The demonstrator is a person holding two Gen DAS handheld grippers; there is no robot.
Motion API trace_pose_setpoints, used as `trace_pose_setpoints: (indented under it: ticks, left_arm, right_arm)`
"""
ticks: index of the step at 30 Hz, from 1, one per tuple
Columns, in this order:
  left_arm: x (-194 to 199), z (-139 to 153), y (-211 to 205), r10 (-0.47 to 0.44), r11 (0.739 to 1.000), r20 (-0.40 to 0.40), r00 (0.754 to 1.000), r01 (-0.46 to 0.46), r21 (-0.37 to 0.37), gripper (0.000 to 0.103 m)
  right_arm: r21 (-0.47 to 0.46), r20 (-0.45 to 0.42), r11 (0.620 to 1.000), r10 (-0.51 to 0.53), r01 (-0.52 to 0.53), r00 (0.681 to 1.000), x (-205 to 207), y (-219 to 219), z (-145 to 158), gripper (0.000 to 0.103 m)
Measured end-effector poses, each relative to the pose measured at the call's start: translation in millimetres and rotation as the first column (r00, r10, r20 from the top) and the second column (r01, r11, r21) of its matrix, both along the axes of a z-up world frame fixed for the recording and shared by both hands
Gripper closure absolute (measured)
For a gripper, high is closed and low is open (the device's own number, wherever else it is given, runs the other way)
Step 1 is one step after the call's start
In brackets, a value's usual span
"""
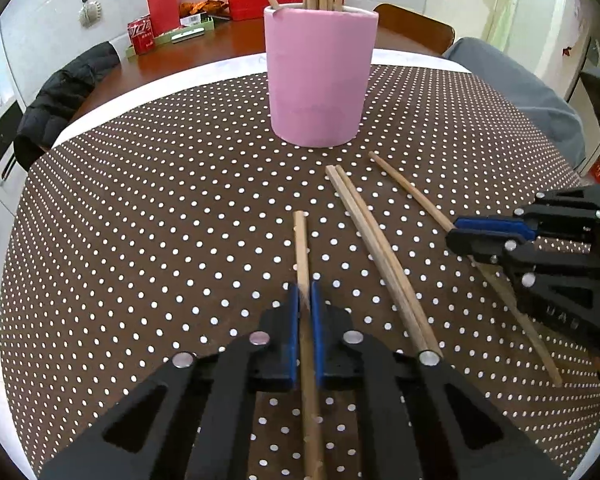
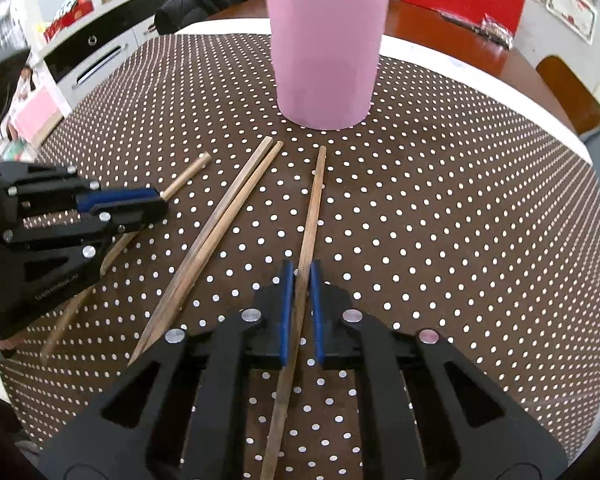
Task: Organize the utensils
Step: 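Grasp one chopstick with the left gripper while the right gripper grasps another, then lift both held chopsticks upright and carry them over the pink cup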
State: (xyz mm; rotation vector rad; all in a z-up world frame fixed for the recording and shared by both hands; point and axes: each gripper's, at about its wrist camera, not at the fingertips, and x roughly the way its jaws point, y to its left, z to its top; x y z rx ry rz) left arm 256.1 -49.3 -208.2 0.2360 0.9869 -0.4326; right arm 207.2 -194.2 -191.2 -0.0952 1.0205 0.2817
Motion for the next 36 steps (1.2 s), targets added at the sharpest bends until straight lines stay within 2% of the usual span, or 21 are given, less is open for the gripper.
trace_pose_setpoints:
  ticks: [7, 9, 16, 22, 27, 30, 36]
  left_arm:
    - [3.4, -0.1, -10.4, -0.011, 0.999, 0.01, 1.0, 0.011, 0.039, 0.095]
    - [0.4, 0.1, -8.8, -0.004, 1.0, 0.011, 1.0, 0.004, 0.017, 0.097]
    - [-9.1, 9.9, 12.6, 0.036, 0.994, 0.047, 0.998, -0.031, -0.106, 0.098]
    - [-19.8, 41.6, 30.8, 0.091, 0.966, 0.142, 0.986, -0.052, -0.254, 0.098]
    - [-27.0, 84.2, 40.2, 0.142, 0.926, 0.268, 0.953, -0.032, -0.376, 0.098]
    - [-29.0, 105.8, 39.7, 0.158, 0.908, 0.333, 0.93, -0.005, -0.419, 0.098]
    - [-19.3, 141.6, 36.6, 0.207, 0.851, 0.433, 0.877, 0.057, -0.522, 0.098]
  right_arm:
    - [-0.078, 0.023, 0.997, 0.015, -0.013, 1.0, 4.5, 14.9, 0.3, 0.094]
    - [-0.076, 0.033, 0.997, 0.016, -0.013, 0.999, 2.6, 15.7, 0.4, 0.096]
    - [0.106, 0.086, 0.994, -0.021, 0.012, 0.996, -13.4, -9.9, 12.9, 0.097]
    - [0.247, 0.186, 0.969, -0.049, 0.001, 0.981, -29.1, -22.9, 38.9, 0.097]
    - [0.312, 0.313, 0.949, -0.071, -0.032, 0.947, -36.9, -26.7, 67.9, 0.097]
    - [0.341, 0.351, 0.939, -0.086, -0.042, 0.932, -37.3, -33.2, 79.1, 0.097]
    - [0.382, 0.443, 0.923, -0.131, -0.055, 0.887, -30.8, -40.8, 117.4, 0.097]
